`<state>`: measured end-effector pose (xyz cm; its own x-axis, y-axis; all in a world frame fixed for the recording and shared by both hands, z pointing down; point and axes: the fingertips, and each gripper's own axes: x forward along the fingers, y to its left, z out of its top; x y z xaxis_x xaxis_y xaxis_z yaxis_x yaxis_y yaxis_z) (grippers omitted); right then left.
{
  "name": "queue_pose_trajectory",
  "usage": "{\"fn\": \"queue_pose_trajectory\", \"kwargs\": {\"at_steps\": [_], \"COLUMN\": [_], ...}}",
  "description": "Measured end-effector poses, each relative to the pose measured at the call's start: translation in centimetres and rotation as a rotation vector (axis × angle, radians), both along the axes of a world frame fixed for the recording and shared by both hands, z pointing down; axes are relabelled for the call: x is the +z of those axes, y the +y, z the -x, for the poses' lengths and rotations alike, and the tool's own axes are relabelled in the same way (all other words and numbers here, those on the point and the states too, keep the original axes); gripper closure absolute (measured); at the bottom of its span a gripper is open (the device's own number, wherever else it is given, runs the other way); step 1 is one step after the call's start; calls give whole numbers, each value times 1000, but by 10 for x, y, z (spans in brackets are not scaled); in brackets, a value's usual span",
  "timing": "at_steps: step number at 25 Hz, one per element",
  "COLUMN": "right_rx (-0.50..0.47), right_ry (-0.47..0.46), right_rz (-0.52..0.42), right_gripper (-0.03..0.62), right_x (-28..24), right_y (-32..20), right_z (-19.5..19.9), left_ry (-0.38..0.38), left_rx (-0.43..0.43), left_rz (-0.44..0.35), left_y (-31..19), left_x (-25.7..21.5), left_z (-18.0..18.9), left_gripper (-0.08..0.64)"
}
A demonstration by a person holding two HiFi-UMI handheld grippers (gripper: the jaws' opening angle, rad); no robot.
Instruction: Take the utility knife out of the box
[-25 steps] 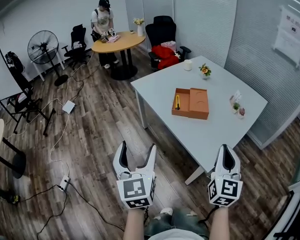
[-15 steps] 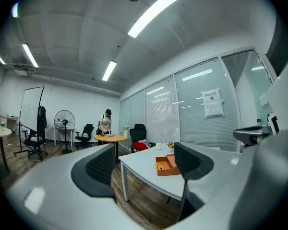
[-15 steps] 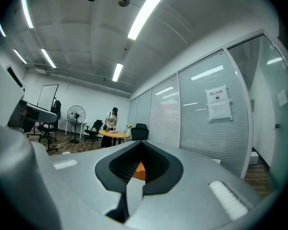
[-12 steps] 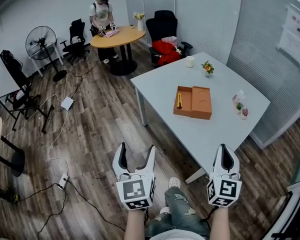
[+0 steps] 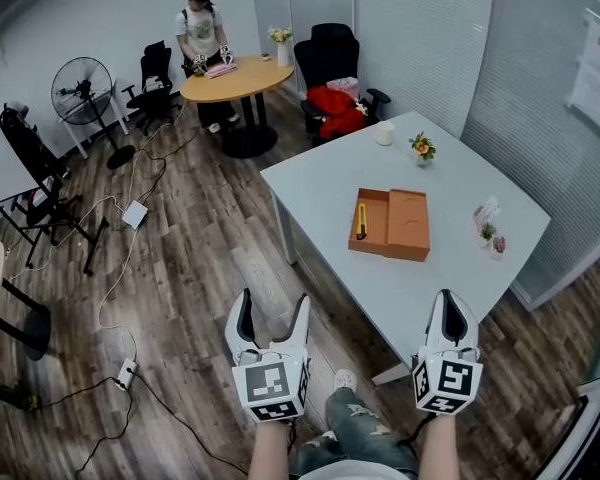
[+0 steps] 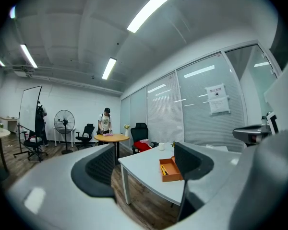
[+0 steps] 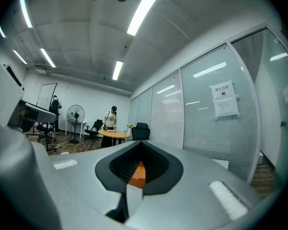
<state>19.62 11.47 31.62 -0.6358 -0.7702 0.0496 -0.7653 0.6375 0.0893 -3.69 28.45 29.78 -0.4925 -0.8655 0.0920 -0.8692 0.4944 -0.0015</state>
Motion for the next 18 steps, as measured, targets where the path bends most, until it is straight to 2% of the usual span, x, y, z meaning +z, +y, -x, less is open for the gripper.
{"fn": "queue_pose_trajectory", "kwargs": {"at_steps": [18], "right_rx": [-53], "right_ry": [-13], "right_rz": [21], "right_gripper": [566], "right_x": [-1], "right_y": [-146], "right_z": [97], "left_ry": [9], "left_rx": [-34], "left_rz": [9], "left_y": [-138], "left_x": [-2], "left_z": [82], "left_gripper": [184]}}
